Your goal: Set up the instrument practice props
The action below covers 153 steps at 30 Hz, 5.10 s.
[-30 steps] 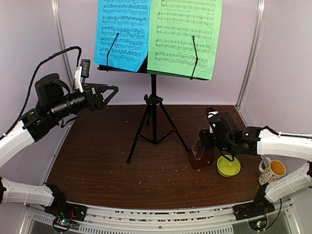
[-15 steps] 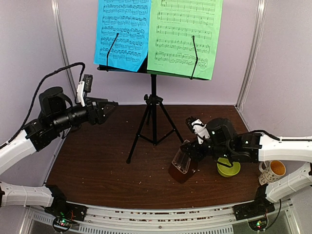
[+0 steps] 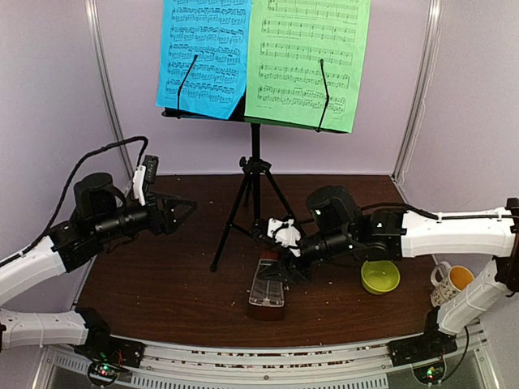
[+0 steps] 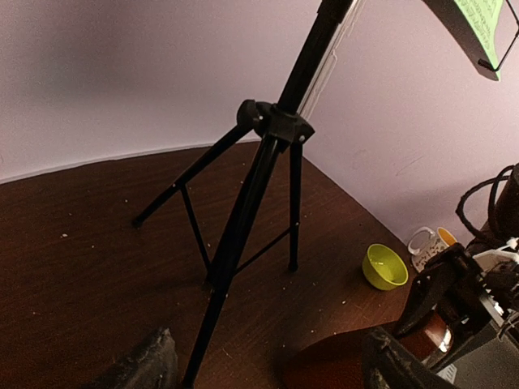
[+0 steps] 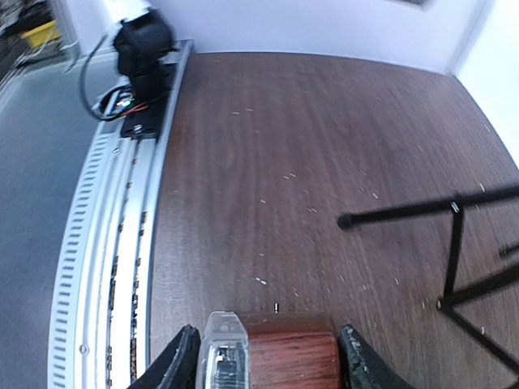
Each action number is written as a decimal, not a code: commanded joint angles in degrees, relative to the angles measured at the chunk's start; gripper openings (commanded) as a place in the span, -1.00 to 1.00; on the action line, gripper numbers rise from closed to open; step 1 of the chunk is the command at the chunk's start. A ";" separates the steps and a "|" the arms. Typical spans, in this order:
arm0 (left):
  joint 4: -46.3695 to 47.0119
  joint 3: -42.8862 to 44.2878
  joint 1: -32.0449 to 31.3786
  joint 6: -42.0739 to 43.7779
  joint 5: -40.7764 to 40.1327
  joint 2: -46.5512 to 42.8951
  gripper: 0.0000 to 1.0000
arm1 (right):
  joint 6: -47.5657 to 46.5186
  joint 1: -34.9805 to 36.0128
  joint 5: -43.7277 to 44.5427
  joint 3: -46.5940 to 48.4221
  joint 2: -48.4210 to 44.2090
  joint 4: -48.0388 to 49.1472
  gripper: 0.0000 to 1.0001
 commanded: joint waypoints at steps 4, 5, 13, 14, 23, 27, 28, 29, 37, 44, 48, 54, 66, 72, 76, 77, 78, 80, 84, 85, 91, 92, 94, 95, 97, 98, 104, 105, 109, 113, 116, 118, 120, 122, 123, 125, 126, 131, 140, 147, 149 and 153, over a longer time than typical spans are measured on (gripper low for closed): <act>6.14 -4.71 -0.55 -1.95 1.43 -1.16 0.60 | -14.28 0.18 -11.62 6.67 3.08 -2.49 -0.57; 6.11 -5.03 -0.84 -1.93 1.34 -1.09 0.60 | -15.31 0.19 -11.89 6.62 3.20 -2.64 -0.56; 6.85 -7.94 -3.46 -1.00 -0.17 0.29 0.59 | -20.67 0.12 -12.88 7.38 4.90 -5.54 -0.47; 6.88 -8.19 -3.94 -0.69 -0.52 0.47 0.59 | -20.86 0.14 -12.86 7.44 5.07 -5.66 -0.43; 8.86 -10.74 -5.19 0.29 -0.90 1.58 0.59 | -19.85 0.12 -11.63 10.46 6.65 -9.45 0.29; 10.24 -12.67 -5.22 0.13 -1.08 1.52 0.60 | -18.22 0.12 -11.82 9.94 5.22 -7.03 0.47; 10.59 -13.35 -5.20 0.09 -0.91 1.41 0.60 | -17.70 0.12 -11.54 9.67 4.89 -6.33 0.48; 10.90 -13.75 -5.19 0.10 -0.84 1.40 0.60 | -17.32 0.16 -11.27 9.59 4.72 -6.07 0.47; 13.01 -18.36 -6.82 2.44 -1.49 1.68 0.59 | -10.45 -0.05 -8.51 6.23 1.79 -1.90 0.49; 19.11 -23.38 -11.54 9.93 -2.98 2.98 0.62 | 5.64 -0.47 0.86 2.71 -2.00 3.11 0.44; 24.06 -27.87 -13.56 15.45 -3.30 4.16 0.70 | 17.10 -0.41 5.43 0.16 -4.44 4.24 0.43; 27.50 -29.26 -15.67 22.53 -5.00 10.25 0.73 | 34.05 0.84 12.38 -4.74 -6.64 6.87 0.47; 38.77 -25.95 -20.60 24.79 -8.41 27.92 0.95 | 49.53 13.47 38.64 4.37 2.99 -5.47 0.91; 43.97 -27.99 -21.47 23.48 -9.14 30.21 0.95 | 53.07 17.11 46.24 9.65 9.88 -8.69 0.93; 45.31 -28.81 -21.80 23.44 -9.88 30.15 0.96 | 55.33 17.26 49.87 10.54 11.90 -10.47 0.84; 45.70 -28.95 -21.80 23.54 -10.12 29.98 0.96 | 55.53 17.26 50.54 10.24 12.04 -10.24 0.81; 45.87 -28.99 -21.80 23.67 -10.38 29.84 0.95 | 55.84 17.32 51.38 10.06 12.31 -10.36 0.78; 45.83 -28.94 -21.81 24.07 -10.79 29.62 0.95 | 56.90 17.30 53.19 10.19 12.87 -11.51 0.76; 46.17 -29.11 -21.80 24.10 -11.13 29.48 0.96 | 58.36 17.26 54.40 9.51 13.09 -11.56 0.62; 46.42 -29.24 -21.80 24.03 -11.19 29.38 0.95 | 58.50 17.30 54.21 9.34 13.13 -11.34 0.59; 48.95 -30.41 -21.80 24.12 -9.92 29.85 0.95 | 50.48 16.84 47.02 4.95 9.74 -2.67 0.35; 49.24 -30.34 -21.87 24.41 -9.36 30.26 0.95 | 49.00 16.53 44.78 3.74 8.94 -0.44 0.30; 49.18 -29.86 -22.35 25.33 -9.33 31.02 0.95 | 46.93 15.45 40.90 1.36 7.40 2.57 0.15; 49.19 -29.63 -22.86 26.00 -9.69 31.48 0.95 | 46.01 15.02 38.40 0.52 6.72 4.69 0.08; 49.34 -29.09 -24.72 27.20 -11.02 32.71 0.95 | 44.38 14.42 35.69 -1.06 5.63 7.07 -0.03; 49.84 -28.88 -25.51 27.47 -11.42 33.36 0.95 | 43.41 14.26 34.49 -1.46 5.24 7.78 -0.06; 57.28 -30.29 -29.27 26.79 -14.77 37.65 0.95 | 39.97 13.83 31.55 -2.69 4.03 9.74 -0.15; 58.39 -30.15 -30.06 26.68 -15.73 38.59 0.95 | 39.54 13.81 31.06 -3.18 3.64 10.73 -0.17; 60.37 -27.56 -34.48 26.97 -19.85 43.00 0.95 | 37.59 13.70 29.73 -5.39 1.76 14.09 -0.29; 65.05 -27.23 -35.95 25.19 -21.25 47.47 0.96 | 35.87 13.65 29.06 -6.82 0.18 16.02 -0.40; 67.95 -27.58 -36.16 23.32 -22.07 49.19 0.95 | 35.68 13.44 29.18 -7.68 -0.64 16.59 -0.50; 68.15 -27.05 -36.78 22.89 -22.22 49.89 0.96 | 35.99 13.38 29.96 -7.67 -0.76 16.42 -0.51; 68.11 -25.97 -37.93 22.72 -22.98 50.71 0.96 | 36.62 13.32 31.57 -7.38 -0.42 15.91 -0.52; 68.17 -25.08 -38.66 22.45 -23.95 51.71 0.95 | 37.43 13.31 32.90 -6.67 0.12 14.82 -0.53; 68.67 -24.87 -38.75 21.99 -24.11 52.13 0.95 | 37.84 13.37 33.52 -6.46 0.31 14.40 -0.54; 69.68 -24.66 -38.76 21.28 -23.79 52.88 0.95 | 38.81 13.31 34.88 -6.46 0.30 14.05 -0.55; 69.74 -24.45 -38.76 21.05 -23.34 53.07 0.95 | 39.27 13.32 35.47 -6.56 0.17 13.95 -0.55; 70.48 -24.27 -38.74 19.78 -23.57 54.33 0.86 | 40.01 13.34 35.70 -6.88 -0.10 14.28 -0.57; 71.40 -25.14 -38.68 18.54 -26.45 54.59 0.41 | 40.03 13.36 35.53 -6.51 -0.40 14.03 -0.57; 73.73 -26.12 -38.00 16.68 -25.40 54.47 0.04 | 40.39 13.42 36.00 -6.60 -0.59 13.96 -0.57; 73.96 -26.06 -37.76 16.40 -25.34 54.40 -0.02 | 40.52 13.46 35.95 -6.59 -0.77 14.07 -0.57; 74.52 -25.97 -37.12 16.27 -24.46 54.32 -0.18 | 40.45 13.43 36.16 -6.63 -1.10 14.20 -0.57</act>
